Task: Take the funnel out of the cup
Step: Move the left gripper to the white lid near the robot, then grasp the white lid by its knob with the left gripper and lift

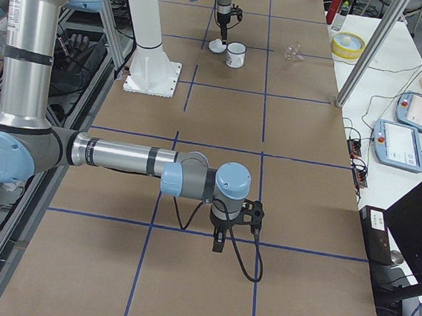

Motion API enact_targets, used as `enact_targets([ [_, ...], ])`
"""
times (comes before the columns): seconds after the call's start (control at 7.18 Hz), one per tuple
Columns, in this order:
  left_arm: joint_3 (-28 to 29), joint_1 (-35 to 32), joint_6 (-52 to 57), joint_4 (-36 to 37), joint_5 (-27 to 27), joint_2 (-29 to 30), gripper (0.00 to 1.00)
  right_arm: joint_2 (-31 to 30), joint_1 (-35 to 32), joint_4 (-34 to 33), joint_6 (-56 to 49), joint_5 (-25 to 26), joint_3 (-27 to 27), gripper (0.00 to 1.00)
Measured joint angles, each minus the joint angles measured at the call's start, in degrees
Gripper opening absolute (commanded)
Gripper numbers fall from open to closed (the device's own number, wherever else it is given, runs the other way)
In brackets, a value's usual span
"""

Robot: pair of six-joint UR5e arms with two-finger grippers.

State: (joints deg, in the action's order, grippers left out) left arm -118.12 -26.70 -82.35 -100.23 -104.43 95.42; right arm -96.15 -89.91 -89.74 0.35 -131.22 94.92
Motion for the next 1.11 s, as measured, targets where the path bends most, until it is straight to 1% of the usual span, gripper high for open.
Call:
enact_targets([
  [0.28,0.4,1.0,-0.1,-2.7,0.3,-2.3,1.00,0.0,0.0,0.0,0.0,0.0,0.0,1.00],
  [0.56,0.6,1.3,0.0,-8.0,0.8,-6.3,1.00,0.0,0.0,0.0,0.0,0.0,0.0,1.00],
  [0.97,0.5,2.9,-0.3,-9.5,1.0,-7.0,1.00,0.0,0.0,0.0,0.0,0.0,-0.1,1.00],
  [1.11,0.5,3.4,-0.4,-9.5,1.0,-6.7,0.92,0.0,0.0,0.0,0.0,0.0,-0.1,1.00],
])
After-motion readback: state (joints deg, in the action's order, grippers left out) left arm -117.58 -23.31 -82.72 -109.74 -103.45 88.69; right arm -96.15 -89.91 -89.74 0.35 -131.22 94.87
